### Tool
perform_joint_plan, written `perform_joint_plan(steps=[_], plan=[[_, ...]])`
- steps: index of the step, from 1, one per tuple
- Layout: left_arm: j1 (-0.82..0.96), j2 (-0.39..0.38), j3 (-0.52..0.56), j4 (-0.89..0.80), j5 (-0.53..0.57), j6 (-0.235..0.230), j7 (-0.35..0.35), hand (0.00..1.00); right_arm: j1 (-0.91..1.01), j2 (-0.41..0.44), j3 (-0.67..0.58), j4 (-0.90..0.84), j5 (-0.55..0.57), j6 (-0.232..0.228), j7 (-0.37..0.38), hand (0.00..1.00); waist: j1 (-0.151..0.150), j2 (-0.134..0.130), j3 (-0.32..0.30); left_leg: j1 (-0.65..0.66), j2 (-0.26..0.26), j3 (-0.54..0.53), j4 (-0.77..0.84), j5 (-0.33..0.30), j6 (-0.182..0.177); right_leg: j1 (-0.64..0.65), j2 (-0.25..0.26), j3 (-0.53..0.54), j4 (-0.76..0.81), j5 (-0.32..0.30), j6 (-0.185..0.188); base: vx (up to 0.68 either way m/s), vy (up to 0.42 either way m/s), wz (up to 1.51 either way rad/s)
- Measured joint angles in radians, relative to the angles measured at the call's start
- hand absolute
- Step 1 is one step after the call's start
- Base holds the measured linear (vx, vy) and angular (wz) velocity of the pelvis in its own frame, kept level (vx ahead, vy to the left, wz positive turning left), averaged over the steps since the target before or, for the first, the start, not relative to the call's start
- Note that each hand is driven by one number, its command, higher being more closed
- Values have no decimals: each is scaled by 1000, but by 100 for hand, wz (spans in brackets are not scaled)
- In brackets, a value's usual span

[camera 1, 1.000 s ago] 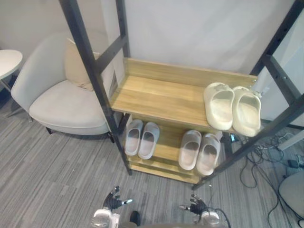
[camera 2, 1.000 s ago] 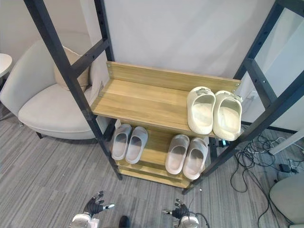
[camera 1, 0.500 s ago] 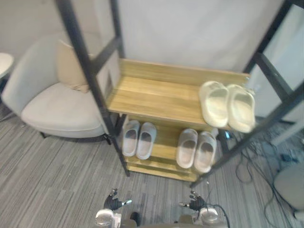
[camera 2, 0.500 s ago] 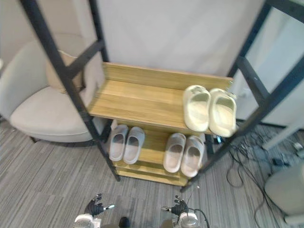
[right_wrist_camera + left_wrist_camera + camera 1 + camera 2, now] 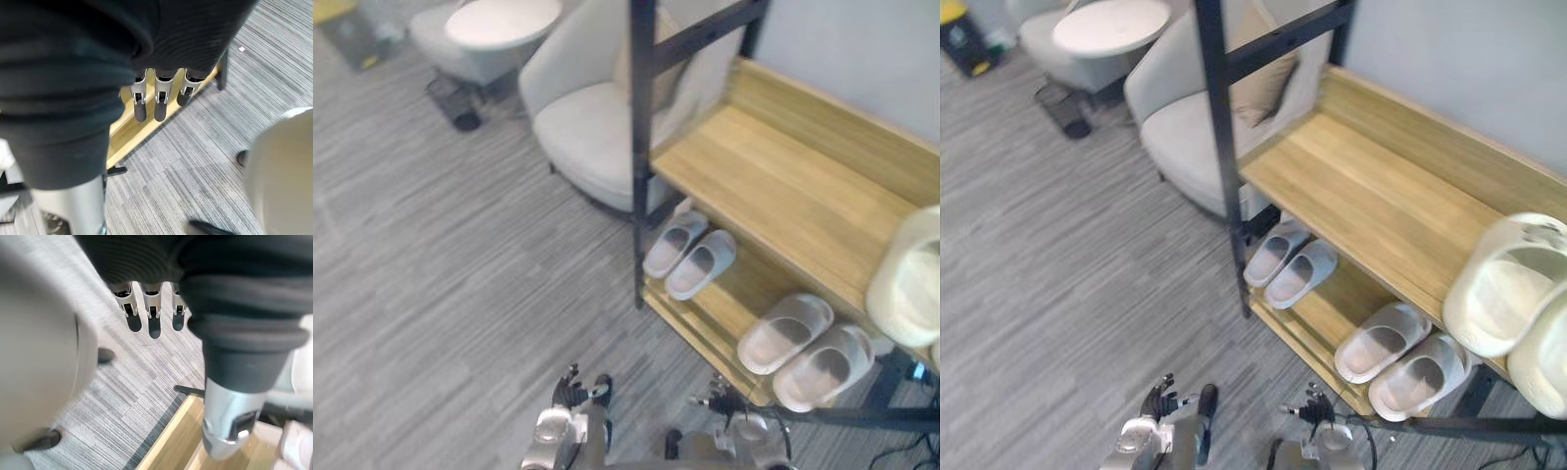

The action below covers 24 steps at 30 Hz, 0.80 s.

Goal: Organize the slippers on the shoe rack

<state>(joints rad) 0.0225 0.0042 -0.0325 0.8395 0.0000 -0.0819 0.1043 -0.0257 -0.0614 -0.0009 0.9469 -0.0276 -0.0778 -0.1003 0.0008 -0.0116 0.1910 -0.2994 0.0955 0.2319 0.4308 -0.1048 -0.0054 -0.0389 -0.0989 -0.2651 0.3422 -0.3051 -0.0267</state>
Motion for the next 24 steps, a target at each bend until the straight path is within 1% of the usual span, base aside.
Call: perform_joint_plan(steps=[1, 2, 3, 4, 5, 6, 7, 8, 9, 10, 11, 12, 13, 14, 15, 16, 17, 18, 19, 20, 21, 22, 23, 24], plan=[[-10, 7, -11, 18, 4, 0, -1, 0, -2, -1, -7, 1, 4, 0, 0, 0, -1, 7, 0, 7, 46, 99, 74, -61, 27, 8, -5, -54, 4, 0, 0, -24, 23, 109], [-11, 9, -14, 22, 6, 1, -1, 0, -2, -1, -8, 1, 5, -1, 0, 0, -1, 9, -2, 7, 55, 119, 88, -71, 35, 8, -6, -64, 5, 0, 0, -17, 78, 93], [-15, 19, -35, 42, 17, 1, -3, 0, -1, -3, -17, -1, 6, -1, 0, 0, -3, 26, -4, 5, 92, 183, 119, -104, 44, 17, -5, -106, 10, -2, 6, 5, 90, 77], [-17, 22, -37, 53, 19, 1, -4, 0, -2, -8, -28, -2, 6, 0, 0, 0, -1, 34, -1, 7, 77, 193, 101, -108, 41, 23, -6, -116, 13, -6, 23, 22, 139, 121], [-25, 26, -54, 60, 20, 1, -4, 0, 7, -8, -36, -2, 6, 0, 2, 0, -12, 23, -6, 31, 7, 154, 13, -102, 35, 38, -26, -113, -10, -25, 55, 32, 125, 103], [-30, 32, -67, 63, 20, 1, -3, 0, 16, -9, -36, 1, 6, 0, 2, 0, -14, 20, -4, 36, -18, 139, -11, -82, 30, 46, -36, -120, -24, -22, 70, 22, 131, 112], [-27, 45, -82, 63, 23, 1, -4, 0, 19, -14, -36, 9, 6, 1, 2, 0, -14, 25, -7, 62, -63, 117, -86, -43, 45, 62, -51, -125, -51, 5, 72, 4, 155, 85], [-20, 53, -87, 63, 29, 0, -4, 0, 16, -12, -35, 11, 6, 9, 3, 0, -13, 30, -10, 76, -92, 97, -133, -19, 58, 68, -60, -108, -63, 27, 91, -8, 159, 70], [-20, 58, -86, 63, 29, 0, -2, 0, 12, -11, -35, 12, 5, 10, 4, 0, -13, 31, -10, 74, -96, 89, -136, -17, 62, 67, -62, -104, -55, 30, 95, -7, 155, 43], [-17, 80, -84, 67, 29, 0, 0, 0, -4, -4, -31, 14, 5, 11, 4, 0, -11, 29, -8, 74, -101, 78, -143, -26, 62, 39, -76, -96, 18, 31, 98, -28, 141, 26], [-6, 100, -85, 77, 28, 1, 0, 0, -15, 0, -26, 14, -1, 11, 4, 0, -10, 25, -6, 80, -105, 64, -148, -28, 66, -1, -94, -89, 123, 40, 112, -32, 122, 30], [-4, 101, -85, 78, 28, 0, 0, 0, -18, 4, -25, 14, -4, 11, 4, 0, -11, 19, -3, 92, -111, 54, -155, -27, 66, -22, -107, -81, 189, 50, 112, -29, 86, 37], [3, 105, -85, 78, 28, 0, 1, 0, -15, 8, -25, 14, -6, 11, 5, 0, -11, 11, 2, 121, -129, 18, -185, -27, 73, -65, -112, -39, 286, 51, 101, -8, 30, 37], [5, 107, -85, 80, 28, 1, 1, 0, -15, 10, -25, 14, -7, 11, 6, 0, -11, 10, 3, 130, -134, 5, -196, -25, 71, -72, -104, -21, 298, 43, 105, 24, 13, 47], [8, 109, -84, 81, 28, 1, 2, 0, -7, 14, -25, 14, -11, 11, 9, 0, -14, 9, 2, 149, -144, -18, -230, -22, 67, -87, -80, 27, 300, 30, 110, 57, -11, 68], [6, 108, -84, 82, 26, 0, 5, 0, 8, 15, -26, 11, -11, 10, 13, 0, -18, 1, -3, 175, -156, -66, -283, -12, 58, -116, -33, 91, 289, 10, 111, 95, -34, 101], [2, 108, -84, 82, 24, 0, 7, 0, 14, 8, -26, 10, -12, 9, 13, 0, -30, 7, -1, 191, -159, -115, -331, 11, 60, -149, 13, 128, 258, 8, 106, 84, -44, 93], [-1, 108, -83, 83, 22, 0, 7, 0, 16, 7, -26, 10, -11, 9, 13, 0, -34, 11, 3, 194, -160, -128, -342, 17, 59, -157, 25, 135, 246, 8, 106, 64, -54, 87], [-7, 107, -83, 85, 17, 0, 8, 0, 16, 2, -26, 10, -11, 8, 12, 0, -44, 13, 4, 197, -163, -163, -358, 35, 64, -175, 46, 155, 221, 9, 105, 69, -105, 122], [-20, 108, -82, 86, 16, -1, 8, 0, 26, 0, -33, 8, -7, 6, 12, 0, -59, 8, 2, 201, -179, -236, -378, 49, 58, -190, 77, 213, 163, 18, 92, 70, -122, 157], [-22, 107, -78, 87, 16, -2, 8, 0, 28, -1, -35, 8, -3, 5, 11, 0, -68, 3, 0, 201, -194, -277, -375, 52, 54, -182, 81, 239, 122, 24, 80, 73, -136, 141], [-18, 106, -76, 87, 16, -3, 7, 0, 29, -2, -35, 8, -2, 5, 11, 0, -70, -4, -3, 201, -200, -288, -374, 52, 54, -178, 78, 244, 108, 28, 73, 89, -194, 142], [-19, 101, -61, 91, 14, -12, 7, 0, 41, -2, -35, 11, 0, 7, 12, 0, -72, -34, -13, 195, -239, -322, -356, 52, 53, -149, 36, 230, 33, 55, 44, 135, -255, 141], [-20, 80, -37, 97, 1, -19, 7, 0, 40, -1, -37, 12, 0, 9, 13, 0, -70, -25, -14, 189, -229, -326, -312, 45, 43, -125, 29, 183, 24, 45, 30, 151, -252, 147]])
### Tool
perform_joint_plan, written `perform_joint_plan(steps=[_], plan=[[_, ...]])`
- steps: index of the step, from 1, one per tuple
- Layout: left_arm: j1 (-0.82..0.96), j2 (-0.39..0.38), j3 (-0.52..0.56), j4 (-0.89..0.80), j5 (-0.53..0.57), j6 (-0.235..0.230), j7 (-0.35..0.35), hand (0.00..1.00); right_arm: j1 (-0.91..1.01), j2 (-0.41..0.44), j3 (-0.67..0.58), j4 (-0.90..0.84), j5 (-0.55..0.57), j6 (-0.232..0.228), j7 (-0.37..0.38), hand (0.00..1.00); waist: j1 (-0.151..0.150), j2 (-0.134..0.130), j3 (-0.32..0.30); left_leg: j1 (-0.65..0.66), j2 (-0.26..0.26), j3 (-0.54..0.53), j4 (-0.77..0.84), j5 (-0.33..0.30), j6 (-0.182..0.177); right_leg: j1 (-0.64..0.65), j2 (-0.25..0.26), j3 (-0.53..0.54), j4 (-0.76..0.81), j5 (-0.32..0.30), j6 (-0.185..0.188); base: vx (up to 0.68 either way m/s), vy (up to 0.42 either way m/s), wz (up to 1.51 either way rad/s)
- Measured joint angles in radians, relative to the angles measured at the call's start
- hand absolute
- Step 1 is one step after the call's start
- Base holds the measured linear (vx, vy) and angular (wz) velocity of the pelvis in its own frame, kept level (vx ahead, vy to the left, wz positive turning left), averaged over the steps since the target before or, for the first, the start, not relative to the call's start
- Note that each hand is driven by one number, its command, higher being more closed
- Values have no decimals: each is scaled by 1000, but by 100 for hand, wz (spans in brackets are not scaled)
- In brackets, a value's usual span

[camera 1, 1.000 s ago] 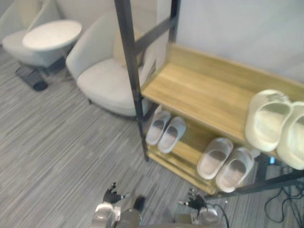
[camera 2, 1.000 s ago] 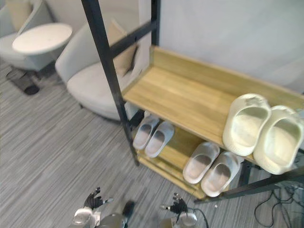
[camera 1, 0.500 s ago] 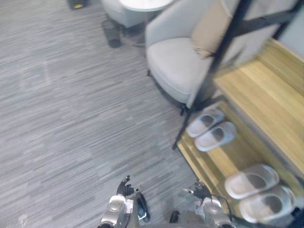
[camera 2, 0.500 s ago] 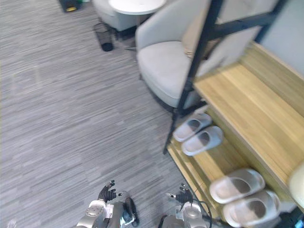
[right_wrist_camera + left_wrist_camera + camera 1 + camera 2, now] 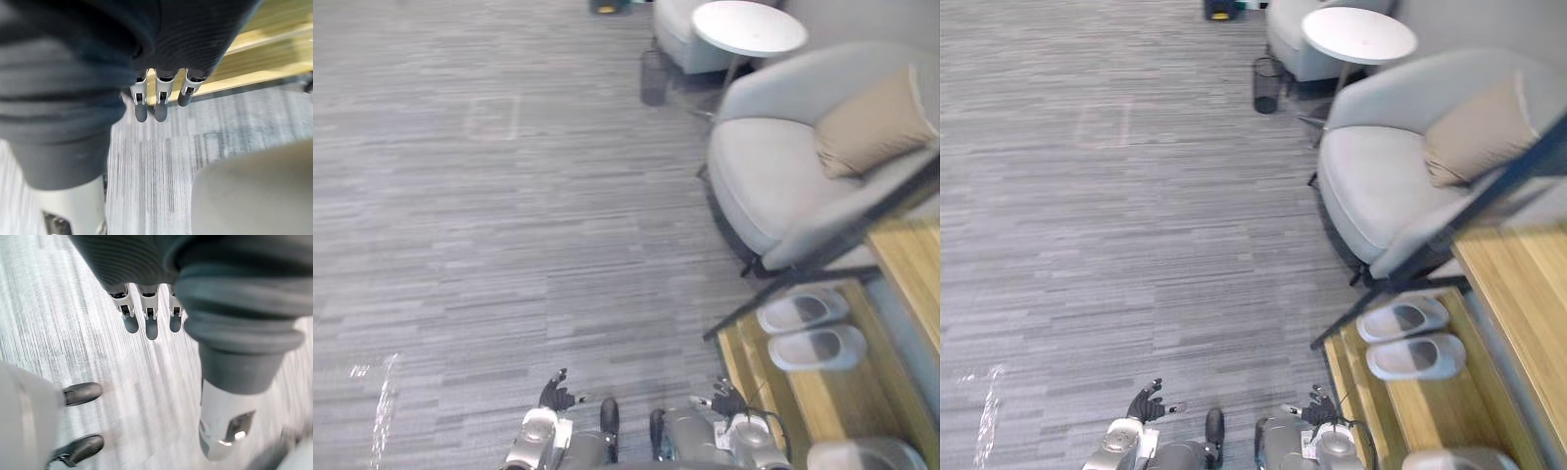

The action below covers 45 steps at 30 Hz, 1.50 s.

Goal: Organize the slippers on the shoe rack

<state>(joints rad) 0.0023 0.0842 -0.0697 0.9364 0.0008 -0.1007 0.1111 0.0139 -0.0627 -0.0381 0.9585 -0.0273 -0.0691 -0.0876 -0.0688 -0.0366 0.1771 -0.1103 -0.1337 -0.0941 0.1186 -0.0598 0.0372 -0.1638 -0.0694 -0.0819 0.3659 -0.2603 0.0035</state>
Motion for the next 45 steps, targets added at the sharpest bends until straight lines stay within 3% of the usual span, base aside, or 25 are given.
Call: perform_joint_plan(steps=[2, 4, 5, 7, 9, 12, 13, 14, 18, 19, 21, 22, 24, 25, 28, 30, 31, 32, 34, 36, 37, 39, 40, 42, 45], plan=[[18, -18, 37, -5, -6, -2, 0, 0, -1, 0, 1, -2, 0, 0, 0, 0, 12, 17, 0, -43, 34, 44, 99, -31, -22, 34, 4, -52, -22, 2, -15, 165, -147, 71], [41, -32, 99, -18, -21, 0, 0, 0, -3, 9, 5, -20, -1, 1, 3, 0, 21, 40, 14, -130, 104, 126, 369, -135, -89, 89, 31, -95, -26, -16, -34, 251, -144, 51], [58, -37, 139, -63, -30, 1, 1, 0, 8, 17, 15, -54, -1, 1, 3, 0, 38, 51, 22, -207, 212, 242, 623, -171, -116, 165, 66, -126, -58, -25, -50, 287, -75, 25], [60, -31, 150, -98, -45, -1, 0, 0, 14, 22, 34, -82, 7, -1, 3, 0, 67, 29, 31, -230, 305, 360, 740, -197, -77, 257, 66, -139, -123, -42, -65, 347, -53, 27], [55, -36, 149, -102, -45, -2, -1, 0, 8, 20, 34, -81, 8, -1, 2, 0, 67, 25, 31, -251, 332, 397, 727, -204, -80, 298, 62, -156, -168, -42, -64, 307, 1, 36], [28, -39, 141, -99, -45, -2, -6, 0, -3, 12, 29, -70, 8, 0, -1, 0, 73, 13, 38, -312, 289, 417, 489, -171, -61, 347, 14, -185, -233, -46, -53, 458, 163, 45], [18, -38, 136, -98, -45, -2, -6, 0, -18, 11, 19, -67, 8, 1, -1, 0, 77, 22, 39, -323, 242, 411, 244, -44, -54, 369, -10, -182, -246, -47, -51, 469, 223, 20], [25, -35, 129, -95, -45, -3, -6, 0, -20, 6, 13, -64, 8, 1, -1, 0, 86, 22, 38, -301, 225, 405, 185, 87, -19, 388, -15, -169, -253, -52, -25, 388, 184, 20], [10, -16, 132, -66, -45, -2, -6, 0, -55, 23, 12, -30, 6, -1, 3, 0, 95, -3, 37, -289, 161, 406, 292, -51, 30, 361, -84, -83, -88, 5, 63, 561, 256, 34], [15, -17, 127, -39, -45, 0, -6, 0, -51, 22, 11, -28, -6, -1, 8, 0, 93, -8, 38, -214, 131, 391, 301, -118, 37, 284, -119, -32, 204, 57, 133, 604, 275, 32], [19, -15, 127, -34, -43, 2, -5, 0, -47, 21, 12, -27, -14, -2, 11, 0, 85, -8, 40, -139, 108, 369, 276, -151, 35, 196, -120, 3, 452, 61, 158, 450, 171, 32], [30, -15, 126, -34, -43, 3, -3, 0, -36, 20, 17, -27, -14, -2, 12, 0, 69, -5, 43, -43, 93, 342, 228, -181, 45, 112, -109, 2, 632, 42, 129, 383, 84, 33], [37, -14, 111, -33, -43, 3, 0, 0, -14, 17, 34, -33, -14, -3, 12, 0, 57, 8, 40, 69, 91, 308, 146, -186, 40, 7, -76, -29, 679, 4, 79, 533, 69, 46], [34, -15, 110, -28, -43, 2, 0, 0, -15, 2, 43, -50, -14, -12, 11, 0, 43, 17, 41, 133, 102, 282, 105, -187, 38, -71, -51, -63, 606, -33, 39, 500, -3, 61], [9, -18, 109, -18, -43, 2, 2, 0, -19, -8, 42, -43, -10, -15, 11, 0, 22, 18, 41, 211, 129, 223, 60, -216, 12, -191, -6, -83, 271, -12, 34, 607, -105, 66], [-12, -9, 89, -7, -43, 0, 4, 0, -21, -5, 38, -40, -8, -21, 11, 0, 7, 13, 39, 298, 150, 172, -9, -242, -31, -200, 12, -75, -103, 231, 37, 639, -196, 71], [-11, -10, 87, -2, -42, -1, 4, 0, -20, -7, 36, -39, -9, -20, 11, 0, 2, 18, 35, 313, 161, 162, -15, -248, -43, -189, 24, -70, -104, 283, 30, 748, -265, 46], [-11, -25, 91, 10, -42, -2, 3, 0, -30, -12, 30, -34, -10, -18, 11, 0, 13, 43, 24, 332, 201, 145, -4, -253, -62, -186, 50, -65, -54, 291, -31, 621, -223, 17], [-7, -32, 94, 12, -41, -2, 0, 0, -39, 4, -3, -31, -9, -12, 15, 0, 10, 50, 30, 328, 199, 116, 75, -219, -115, -199, 34, -80, 70, 189, -37, 722, -278, 30], [12, -68, 133, 7, -41, -1, 0, 0, -22, -9, -6, -50, -9, -9, 19, 0, -1, 73, 36, 248, 220, 114, 384, -181, -138, -113, 39, -125, 110, 106, -48, 710, -244, 36], [50, -97, 182, -28, -40, -2, 0, 0, 11, -10, 12, -86, -9, -7, 21, 0, 23, 92, 33, 79, 293, 126, 803, -27, -164, 14, 78, -122, 24, 44, -60, 572, -120, -8], [62, -103, 206, -51, -41, 0, -1, 0, 7, 6, 13, -86, -4, -2, 21, 0, 41, 108, 39, -10, 355, 167, 1002, -54, -140, 96, 114, -100, -13, 16, -75, 568, -92, -31], [81, -90, 215, -85, -42, 2, -1, 0, 8, 32, 12, -86, 8, 0, 21, 0, 58, 84, 49, -97, 388, 211, 1087, -86, -108, 179, 120, -79, -60, -9, -76, 670, -59, -32], [81, -70, 213, -108, -42, -2, -2, 0, 13, 46, 13, -74, 8, 2, 21, 0, 76, 52, 44, -191, 381, 261, 1041, -134, -107, 269, 101, -47, -135, -22, -68, 621, -12, -38], [76, -53, 211, -106, -41, -3, -4, 0, -7, 55, 6, -41, 8, 4, 20, 0, 81, 34, 49, -291, 296, 302, 668, -182, -90, 388, 35, -8, -216, -26, -59, 572, 136, -50]])
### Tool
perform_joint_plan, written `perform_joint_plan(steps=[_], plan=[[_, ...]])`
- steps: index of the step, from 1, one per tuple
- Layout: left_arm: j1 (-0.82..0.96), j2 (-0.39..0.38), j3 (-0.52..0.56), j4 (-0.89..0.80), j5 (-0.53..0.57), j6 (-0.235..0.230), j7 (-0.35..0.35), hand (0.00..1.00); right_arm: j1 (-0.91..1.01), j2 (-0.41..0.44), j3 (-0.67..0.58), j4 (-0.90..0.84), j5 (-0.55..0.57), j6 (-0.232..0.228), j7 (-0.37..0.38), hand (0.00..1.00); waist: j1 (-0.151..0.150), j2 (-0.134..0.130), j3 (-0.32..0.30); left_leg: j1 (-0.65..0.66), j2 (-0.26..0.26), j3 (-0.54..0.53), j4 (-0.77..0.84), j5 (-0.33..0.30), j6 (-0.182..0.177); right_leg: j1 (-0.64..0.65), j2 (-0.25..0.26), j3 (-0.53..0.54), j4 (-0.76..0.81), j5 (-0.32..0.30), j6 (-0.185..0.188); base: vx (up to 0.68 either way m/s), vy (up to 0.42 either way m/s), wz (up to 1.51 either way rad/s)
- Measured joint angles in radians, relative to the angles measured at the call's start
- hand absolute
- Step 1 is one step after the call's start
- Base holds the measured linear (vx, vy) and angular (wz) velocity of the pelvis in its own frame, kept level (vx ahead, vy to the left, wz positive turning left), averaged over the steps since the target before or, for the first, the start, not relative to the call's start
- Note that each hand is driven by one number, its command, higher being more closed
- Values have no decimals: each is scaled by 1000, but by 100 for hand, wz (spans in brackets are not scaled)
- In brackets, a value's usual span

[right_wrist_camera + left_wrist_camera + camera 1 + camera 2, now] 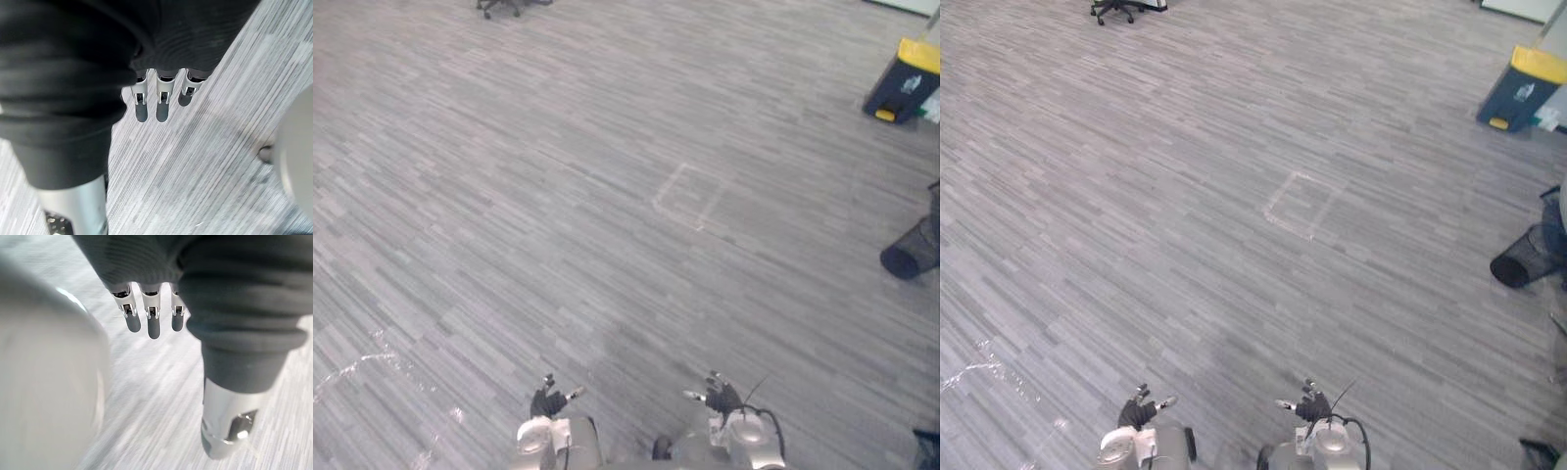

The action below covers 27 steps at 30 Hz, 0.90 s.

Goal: Organize the slippers on the shoe rack

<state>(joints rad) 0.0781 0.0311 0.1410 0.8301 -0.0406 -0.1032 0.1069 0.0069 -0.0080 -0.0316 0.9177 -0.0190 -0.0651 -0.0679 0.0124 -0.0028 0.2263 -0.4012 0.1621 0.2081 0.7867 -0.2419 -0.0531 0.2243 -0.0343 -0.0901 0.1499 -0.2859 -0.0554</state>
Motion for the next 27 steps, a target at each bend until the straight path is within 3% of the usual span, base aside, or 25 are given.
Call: perform_joint_plan(steps=[1, 2, 3, 4, 6, 7, 8, 9, 10, 11, 12, 14, 15, 16, 18, 19, 20, 21, 22, 23, 24, 25, 26, 27], plan=[[-9, -1, -5, 4, 0, 0, 0, 0, -9, -11, -5, 14, 0, 1, -1, 0, 7, -2, -2, -7, -58, -31, -293, 74, -14, 34, -35, 20, -27, -5, 9, 661, 256, -83], [-2, -3, -17, 15, -2, 0, 1, 0, -8, -31, -4, 25, -1, 1, -3, 0, 28, 16, -8, 16, -85, -59, -442, 269, -2, 76, -47, 74, -58, -10, 18, 661, 256, -80], [-9, 2, -21, 21, -2, 0, 2, 0, -9, -28, -3, 32, -1, 1, -4, 0, 30, 8, -5, 20, -99, -54, -440, 255, 32, 80, -58, 80, -59, -8, 18, 667, 259, -28], [-45, 14, -40, 41, -2, 1, 5, 0, -12, -23, 0, 42, -3, 5, -4, 0, 11, -11, -11, 12, -126, -55, -410, 212, 49, 59, -82, 84, -25, 42, 39, 520, 209, 18], [-57, 25, -57, 47, -1, 1, 0, 0, -9, -21, -3, 42, -4, 5, -4, 0, 9, -25, -18, 1, -131, -47, -316, 136, 89, 17, -93, 135, 106, 79, 84, 759, 322, 15], [-55, 32, -83, 50, -1, 2, -2, 0, -5, -21, -5, 44, -12, 4, -3, 0, 3, -49, -28, 37, -147, -27, -273, 66, 110, -26, -108, 171, 284, 107, 131, 623, 251, -2], [-54, 37, -88, 55, -1, 2, -2, 0, -6, -21, -5, 44, -14, 4, -3, 0, 2, -57, -30, 58, -155, -22, -271, 43, 114, -51, -111, 183, 360, 128, 155, 609, 210, -26], [-55, 43, -91, 71, -1, 4, -2, 0, -11, -21, -5, 42, -19, 3, 0, 0, 1, -68, -25, 130, -163, -1, -282, -9, 117, -134, -117, 211, 599, 177, 253, 666, 186, -44], [-52, 46, -93, 91, 0, 8, -1, 0, -8, -19, -4, 43, -21, -2, 3, 0, -7, -67, -16, 231, -173, 6, -309, -46, 117, -221, -122, 179, 826, 147, 245, 541, 145, -41], [-51, 45, -97, 94, 0, 10, -1, 0, -4, -19, -3, 43, -20, -2, 5, 0, -12, -64, -14, 261, -174, 7, -323, -54, 119, -240, -123, 165, 869, 131, 226, 487, 97, -38], [-43, 43, -119, 94, 0, 12, 0, 0, 5, -29, -2, 33, -22, -5, 8, 0, -18, -55, -16, 358, -172, 21, -392, -68, 123, -327, -114, 109, 948, 83, 166, 355, 38, -34], [-46, 41, -133, 95, 1, 12, -2, 0, -8, -35, 1, 21, -23, -5, 8, 0, -24, -36, -8, 482, -155, 31, -488, -72, 117, -470, -73, 20, 876, 10, 103, 495, 13, -24], [-48, 40, -132, 95, 1, 12, -2, 0, -8, -35, 0, 15, -23, -5, 7, 0, -27, -36, -6, 501, -150, 30, -502, -73, 115, -492, -67, 4, 844, 0, 93, 550, -67, 10], [-51, 35, -131, 96, 2, 11, -2, 0, -6, -39, 0, 8, -21, -7, 8, 0, -40, -37, -5, 562, -129, 30, -546, -74, 114, -547, -36, -47, 607, 1, 80, 475, -77, 20], [-59, 34, -134, 96, 12, 11, -3, 0, -9, -36, 0, -1, -21, -8, 7, 0, -50, -39, -5, 601, -118, 27, -583, -74, 113, -578, -24, -70, 375, 60, 79, 472, -97, 31], [-61, 34, -140, 97, 21, 10, -3, 0, -11, -36, 1, 0, -21, -7, 7, 0, -62, -48, -8, 641, -124, 22, -622, -75, 98, -587, -20, -70, 170, 161, 80, 700, -211, 39], [-58, 35, -141, 104, 25, 9, -4, 0, -10, -35, 1, 1, -20, -7, 8, 0, -69, -48, -9, 677, -125, 2, -641, -84, 75, -581, -21, -66, 119, 289, 76, 589, -186, 40], [-59, 31, -141, 115, 31, 9, -4, 0, -10, -36, 0, 2, -21, -6, 7, 0, -72, -48, -13, 702, -122, -20, -644, -88, 63, -570, -11, -65, 132, 357, 32, 759, -271, 12], [-65, 17, -139, 135, 40, 9, -7, 0, -19, -41, -5, 2, -23, -4, 7, 0, -66, -11, -18, 715, -80, -38, -622, -69, 30, -576, 10, -68, 194, 302, -1, 536, -207, -1], [-67, 14, -138, 137, 40, 9, -9, 0, -19, -42, -7, -1, -23, -4, 7, 0, -67, -4, -16, 711, -72, -51, -586, -49, -3, -572, 14, -74, 222, 277, -10, 796, -303, -2], [-64, 1, -126, 136, 42, 9, -11, 0, -13, -45, -22, -12, -23, -2, 8, 0, -75, 15, -22, 666, -48, -74, -453, -21, -36, -543, 29, -92, 243, 226, -24, 515, -195, 11], [-65, -7, -115, 135, 43, 9, -12, 0, -4, -45, -31, -22, -22, 1, 7, 0, -77, 22, -20, 636, -31, -84, -354, 5, -45, -514, 42, -100, 241, 203, -28, 717, -240, 2], [-57, -19, -77, 118, 49, 10, -13, 0, 19, -44, -33, -47, -22, 6, 7, 0, -73, 35, -18, 517, 34, -92, -24, 145, -65, -415, 77, -94, 194, 167, -47, 555, -163, -7], [-51, -20, -74, 111, 49, 11, -13, 0, 21, -43, -33, -51, -22, 6, 7, 0, -71, 36, -18, 487, 48, -92, 47, 154, -71, -393, 86, -90, 182, 160, -53, 641, -167, -34]])
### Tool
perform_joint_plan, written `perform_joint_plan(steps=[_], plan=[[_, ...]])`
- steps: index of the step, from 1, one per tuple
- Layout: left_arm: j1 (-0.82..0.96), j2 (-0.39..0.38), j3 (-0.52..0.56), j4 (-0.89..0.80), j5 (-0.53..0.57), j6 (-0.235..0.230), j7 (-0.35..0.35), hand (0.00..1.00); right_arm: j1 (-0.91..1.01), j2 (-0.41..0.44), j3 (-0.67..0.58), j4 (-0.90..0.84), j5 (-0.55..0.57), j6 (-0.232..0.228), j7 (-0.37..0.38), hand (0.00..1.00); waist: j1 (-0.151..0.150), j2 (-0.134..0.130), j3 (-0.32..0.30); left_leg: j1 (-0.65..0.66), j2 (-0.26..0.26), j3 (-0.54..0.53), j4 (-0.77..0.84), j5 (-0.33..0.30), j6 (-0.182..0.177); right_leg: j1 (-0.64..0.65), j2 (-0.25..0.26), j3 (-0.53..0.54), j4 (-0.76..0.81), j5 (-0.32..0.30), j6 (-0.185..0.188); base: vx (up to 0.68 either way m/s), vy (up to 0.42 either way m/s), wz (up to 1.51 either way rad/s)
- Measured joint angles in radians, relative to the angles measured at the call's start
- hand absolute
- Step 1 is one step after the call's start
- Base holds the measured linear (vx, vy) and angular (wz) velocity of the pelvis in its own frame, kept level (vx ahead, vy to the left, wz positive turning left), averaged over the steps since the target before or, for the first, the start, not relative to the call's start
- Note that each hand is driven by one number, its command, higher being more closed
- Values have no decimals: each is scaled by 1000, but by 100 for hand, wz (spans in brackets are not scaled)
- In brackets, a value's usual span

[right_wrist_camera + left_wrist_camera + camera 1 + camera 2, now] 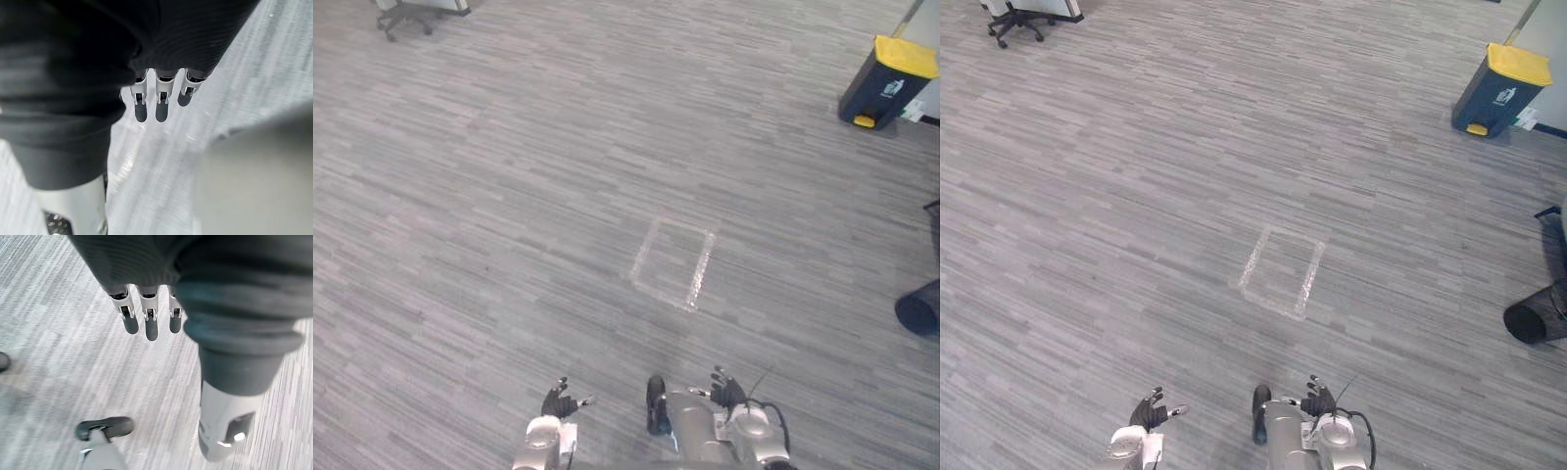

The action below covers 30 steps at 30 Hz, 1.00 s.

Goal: Organize the slippers on the shoe rack

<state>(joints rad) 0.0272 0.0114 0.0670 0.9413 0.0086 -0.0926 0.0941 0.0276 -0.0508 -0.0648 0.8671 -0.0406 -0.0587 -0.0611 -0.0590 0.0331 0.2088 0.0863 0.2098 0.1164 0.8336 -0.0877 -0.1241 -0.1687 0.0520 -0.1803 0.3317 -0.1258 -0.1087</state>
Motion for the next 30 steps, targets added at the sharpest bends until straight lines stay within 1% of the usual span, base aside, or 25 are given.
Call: perform_joint_plan(steps=[1, 2, 4, 6, 7, 8, 9, 10, 11, 12, 13, 15, 16, 17, 18, 19, 20, 21, 22, 24, 26, 27, 28, 29, 30], plan=[[8, -5, 16, -30, 7, 0, -2, 0, 14, 9, 4, -18, 2, 3, 0, 0, 7, -1, 2, -92, 50, 20, 217, -22, 12, 86, 33, 27, -46, -18, -17, 516, -82, -58], [25, -8, 24, -53, 8, -1, -3, 0, 21, 17, 30, -22, 3, 4, 0, 0, 24, -13, 0, -173, 64, 43, 313, -53, 24, 162, 45, 64, -92, -42, -30, 524, -66, -68], [42, -8, 23, -75, 8, -1, -6, 0, 20, 30, 35, -21, 3, 8, 1, 0, 31, -25, -5, -248, 56, 72, 304, -79, 36, 217, 45, 110, -134, -55, -30, 413, -9, -77], [36, -6, 31, -90, 8, -9, -7, 0, 6, 32, 30, 22, 3, 11, 0, 0, 58, -30, -5, -355, 3, 110, 71, -161, 58, 305, 22, 206, -181, -56, -6, 613, 87, -114], [35, -6, 30, -90, 8, -10, -7, 0, 6, 31, 28, 26, 3, 12, 0, 0, 61, -29, -6, -368, -14, 107, 6, -162, 57, 319, 13, 221, -192, -59, -1, 507, 137, -96], [34, -6, 29, -90, 8, -10, -7, 0, 7, 30, 26, 31, 3, 12, -1, 0, 64, -28, -5, -388, -62, 80, -181, -153, 53, 350, -10, 252, -219, -69, 14, 484, 218, -88], [33, -6, 22, -86, 8, -11, -5, 0, 6, 26, 22, 45, 2, 9, -1, 0, 65, -23, -9, -393, -115, 9, -435, -93, 28, 375, -34, 285, -251, -86, 34, 486, 240, -101], [36, -7, 16, -83, 8, -11, -5, 0, 7, 14, 20, 62, 1, 9, -2, 0, 69, -6, -13, -398, -121, -32, -550, -56, 16, 391, -32, 315, -263, -104, 45, 589, 317, -90], [37, -4, 12, -79, 8, -12, -5, 0, 4, 8, 20, 72, 0, 10, -2, 0, 71, -1, -13, -399, -118, -45, -539, 4, 10, 406, -32, 335, -265, -122, 52, 407, 222, -78], [37, 4, 11, -64, 7, -11, -4, 0, -6, 12, 21, 83, -1, 12, -3, 0, 74, -2, -24, -395, -130, -45, -502, 54, 45, 419, -45, 364, -243, -154, 64, 521, 264, -75], [32, 31, 10, -46, 7, -9, -1, 0, -5, 21, 29, 97, -1, 12, -2, 0, 70, -35, -33, -399, -152, -22, -443, 3, 79, 401, -72, 382, -174, -179, 69, 428, 189, -60], [26, 47, -6, -25, 7, -8, 0, 0, -4, 24, 28, 96, -2, 12, -2, 0, 68, -49, -39, -375, -156, 16, -409, -42, 112, 348, -82, 394, -11, -180, 74, 557, 257, -48], [24, 57, -14, -16, 7, -8, 0, 0, -4, 25, 28, 102, -2, 12, -2, 0, 72, -60, -38, -340, -160, 46, -412, -63, 128, 307, -84, 400, 108, -177, 99, 568, 290, -72], [26, 69, -26, -2, 7, -4, 2, 0, -12, 29, 29, 107, -4, 11, 1, 0, 71, -70, -32, -266, -170, 84, -434, -100, 141, 233, -104, 376, 309, -148, 234, 355, 202, -69], [26, 72, -31, 8, 7, 0, 2, 0, -16, 30, 29, 105, -3, 7, 1, 0, 69, -68, -30, -226, -172, 96, -445, -118, 144, 200, -112, 353, 399, -147, 265, 514, 270, -91], [23, 76, -54, 30, 6, 5, 4, 0, -28, 30, 32, 107, -3, 7, 1, 0, 68, -66, -25, -122, -173, 138, -496, -140, 149, 123, -141, 252, 539, -178, 211, 428, 200, -65], [20, 76, -59, 33, 7, 8, 4, 0, -30, 30, 34, 106, -3, 7, 1, 0, 67, -64, -22, -97, -173, 146, -514, -141, 150, 105, -146, 224, 554, -187, 197, 498, 180, -66], [20, 77, -67, 33, 7, 12, 4, 0, -35, 31, 41, 104, -4, 6, 1, 0, 65, -54, -17, -45, -171, 158, -554, -142, 150, 63, -148, 162, 553, -208, 162, 392, 73, -40], [18, 76, -67, 33, 8, 12, 3, 0, -42, 32, 48, 104, -5, 6, 1, 0, 60, -57, -18, 10, -165, 182, -601, -142, 150, 14, -144, 87, 500, -221, 137, 478, 43, -44], [11, 75, -67, 35, 8, 13, 3, 0, -53, 30, 52, 103, -9, 7, 0, 0, 52, -57, -17, 70, -153, 215, -654, -142, 150, -49, -134, -19, 319, -205, 120, 405, 4, -37], [12, 81, -79, 49, 11, 13, -1, 0, -56, 29, 57, 103, -11, 8, -1, 0, 48, -65, -17, 126, -161, 257, -704, -149, 125, -64, -109, -93, 25, -27, 90, 406, -4, -33], [13, 89, -86, 50, 13, 12, -4, 0, -53, 29, 62, 104, -13, 8, -1, 0, 48, -80, -16, 143, -176, 254, -711, -159, 108, -63, -109, -86, -34, 79, 64, 419, -26, -30], [3, 82, -86, 67, 19, 17, -6, 0, -60, 8, 66, 103, -21, 6, -1, 0, 41, -64, -7, 174, -168, 246, -712, -178, 79, -62, -95, -76, -5, 110, 11, 399, -51, -35], [2, 69, -87, 68, 31, 16, -9, 0, -60, -8, 63, 101, -29, 8, -2, 0, 40, -31, -16, 176, -143, 245, -694, -177, 76, -56, -74, -73, -12, 77, 17, 404, -63, -32], [-3, 62, -87, 69, 38, 16, -11, 0, -58, -11, 56, 101, -30, 8, -2, 0, 35, -22, -15, 173, -133, 244, -674, -179, 73, -52, -66, -71, -15, 68, 15, 401, -87, -29]])
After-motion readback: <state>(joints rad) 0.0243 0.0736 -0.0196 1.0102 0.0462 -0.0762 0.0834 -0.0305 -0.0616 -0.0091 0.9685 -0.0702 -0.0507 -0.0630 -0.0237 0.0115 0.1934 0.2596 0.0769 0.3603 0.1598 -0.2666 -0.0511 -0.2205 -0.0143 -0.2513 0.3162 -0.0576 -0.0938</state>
